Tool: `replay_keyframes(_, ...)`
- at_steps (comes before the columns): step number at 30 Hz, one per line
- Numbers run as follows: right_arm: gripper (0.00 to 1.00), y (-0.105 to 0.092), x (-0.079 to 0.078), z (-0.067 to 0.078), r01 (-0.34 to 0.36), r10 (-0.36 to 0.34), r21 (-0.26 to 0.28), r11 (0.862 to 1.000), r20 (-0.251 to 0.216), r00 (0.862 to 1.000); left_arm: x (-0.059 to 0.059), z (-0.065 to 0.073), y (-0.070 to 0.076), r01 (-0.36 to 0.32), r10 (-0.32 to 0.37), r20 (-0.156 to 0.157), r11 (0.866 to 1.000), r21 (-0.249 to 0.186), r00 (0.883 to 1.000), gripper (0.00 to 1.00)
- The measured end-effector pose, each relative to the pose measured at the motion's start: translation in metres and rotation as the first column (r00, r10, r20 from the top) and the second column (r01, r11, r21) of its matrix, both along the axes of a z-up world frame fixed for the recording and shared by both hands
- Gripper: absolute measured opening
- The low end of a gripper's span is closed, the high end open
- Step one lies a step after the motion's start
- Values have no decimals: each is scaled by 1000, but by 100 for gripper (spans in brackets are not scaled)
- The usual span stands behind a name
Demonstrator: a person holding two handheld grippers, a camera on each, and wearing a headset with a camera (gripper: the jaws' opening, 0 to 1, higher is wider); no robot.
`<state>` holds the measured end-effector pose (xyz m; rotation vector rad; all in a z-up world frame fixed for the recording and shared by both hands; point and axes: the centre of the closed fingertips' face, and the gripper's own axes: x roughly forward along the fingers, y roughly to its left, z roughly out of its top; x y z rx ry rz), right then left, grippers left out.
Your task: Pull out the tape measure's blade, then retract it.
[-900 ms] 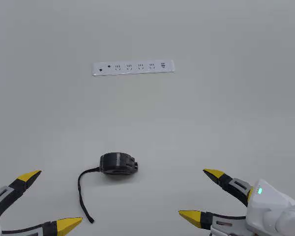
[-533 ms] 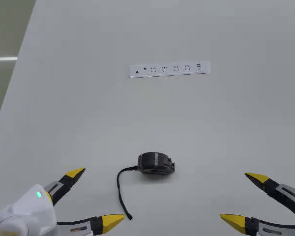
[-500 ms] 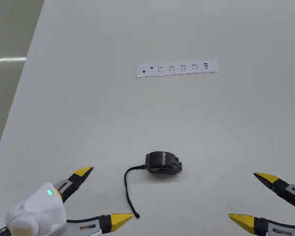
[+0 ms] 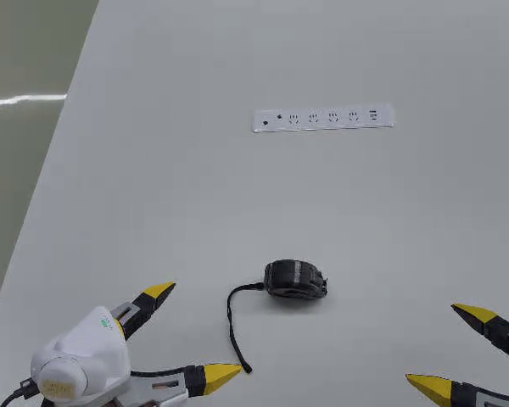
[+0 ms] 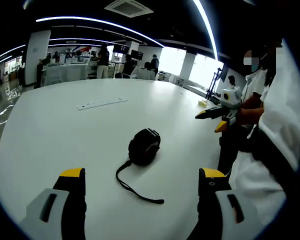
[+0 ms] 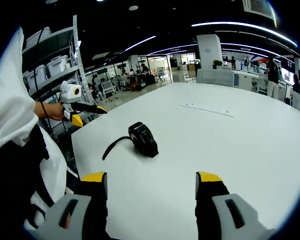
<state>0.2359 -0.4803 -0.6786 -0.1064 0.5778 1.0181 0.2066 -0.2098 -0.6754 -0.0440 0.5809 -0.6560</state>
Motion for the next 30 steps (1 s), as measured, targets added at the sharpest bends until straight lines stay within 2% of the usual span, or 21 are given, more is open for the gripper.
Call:
replay_keyframes(17,71,0,0,0,-2,2,-4,1000,-5,1000,4,-2,-7,38,-38,5,999,18,999,91)
replay_keyframes(26,71,2,4,-1,-10,10,-3,1000,-5,1000,9,-6,-12,118,-119,9,991,61,993,84)
replay_keyframes(30,70,3,5,-1,-16,16,-4,1000,-8,1000,13,-3,-20,150,-151,10,986,72,989,83)
